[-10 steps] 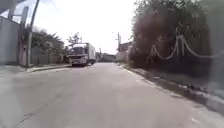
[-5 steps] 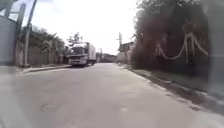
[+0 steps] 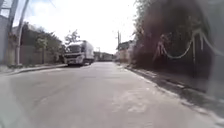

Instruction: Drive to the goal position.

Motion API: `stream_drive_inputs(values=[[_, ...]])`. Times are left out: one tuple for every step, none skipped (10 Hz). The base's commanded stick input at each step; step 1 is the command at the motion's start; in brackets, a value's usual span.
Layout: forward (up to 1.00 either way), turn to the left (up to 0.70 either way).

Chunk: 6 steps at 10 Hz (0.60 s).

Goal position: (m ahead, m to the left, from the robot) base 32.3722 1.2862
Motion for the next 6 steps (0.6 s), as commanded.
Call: stream_drive_inputs(values=[[1.0, 0.0], [1.0, 0.0], [1.0, 0.0], [1.0, 0.0], [1.0, 0.0], [1.0, 0.0]])
